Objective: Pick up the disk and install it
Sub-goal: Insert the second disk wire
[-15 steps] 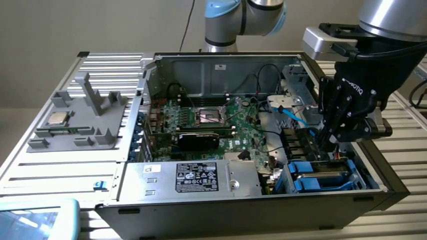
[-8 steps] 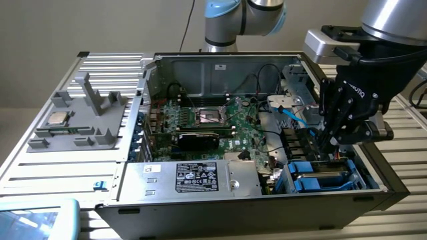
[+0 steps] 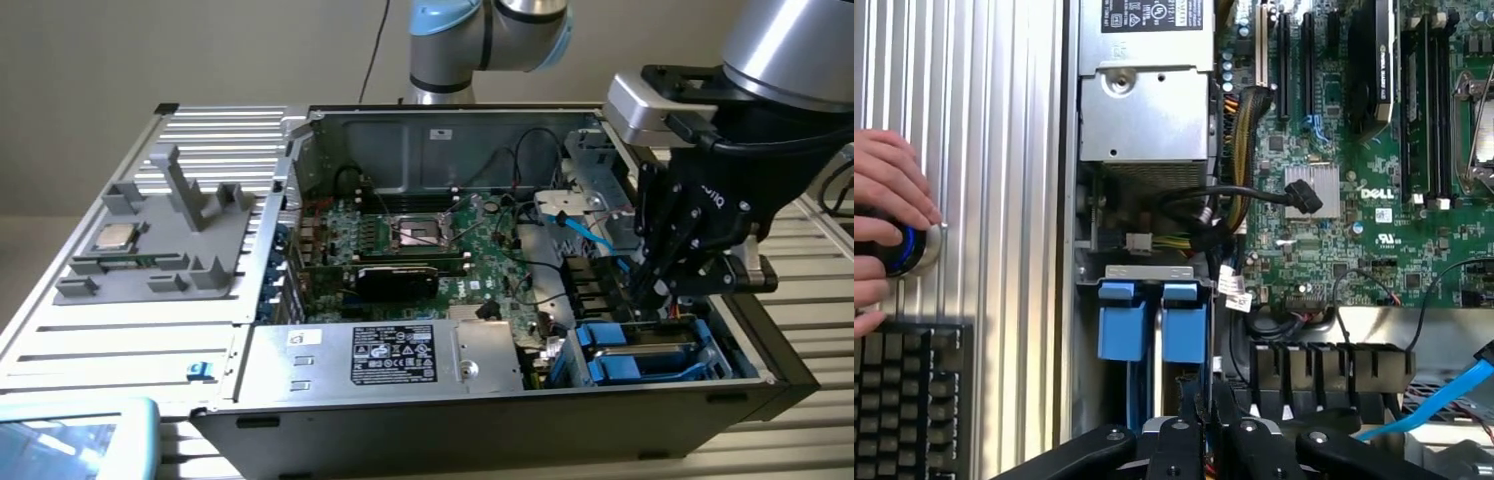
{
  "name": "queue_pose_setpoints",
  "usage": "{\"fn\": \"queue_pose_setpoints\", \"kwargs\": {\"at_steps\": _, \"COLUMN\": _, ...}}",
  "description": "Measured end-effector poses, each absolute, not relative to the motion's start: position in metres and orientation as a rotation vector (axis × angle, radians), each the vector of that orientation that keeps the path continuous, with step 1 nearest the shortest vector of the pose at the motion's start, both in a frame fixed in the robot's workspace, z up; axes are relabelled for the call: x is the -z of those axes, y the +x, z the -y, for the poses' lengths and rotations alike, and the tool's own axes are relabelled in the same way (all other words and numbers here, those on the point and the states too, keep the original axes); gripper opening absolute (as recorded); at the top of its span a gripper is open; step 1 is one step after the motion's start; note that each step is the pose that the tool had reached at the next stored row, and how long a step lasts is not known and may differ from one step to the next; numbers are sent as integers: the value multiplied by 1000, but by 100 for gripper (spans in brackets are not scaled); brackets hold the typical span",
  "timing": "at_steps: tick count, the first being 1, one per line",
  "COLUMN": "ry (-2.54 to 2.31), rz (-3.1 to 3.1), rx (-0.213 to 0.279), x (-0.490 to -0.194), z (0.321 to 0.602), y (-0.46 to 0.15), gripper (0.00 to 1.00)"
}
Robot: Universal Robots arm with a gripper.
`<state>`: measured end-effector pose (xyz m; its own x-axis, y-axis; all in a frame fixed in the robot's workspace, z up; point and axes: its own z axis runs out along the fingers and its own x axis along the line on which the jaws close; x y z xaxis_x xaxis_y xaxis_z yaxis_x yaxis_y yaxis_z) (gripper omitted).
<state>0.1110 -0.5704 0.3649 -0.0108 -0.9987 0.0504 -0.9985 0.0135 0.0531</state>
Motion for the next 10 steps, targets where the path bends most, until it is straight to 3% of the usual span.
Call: {"fn": "queue_pose_setpoints", "kwargs": {"at_steps": 10, "ry": 2160, "rz": 2195, "rx": 22, "x": -351, "z": 577, "y": 111, "gripper": 16}}
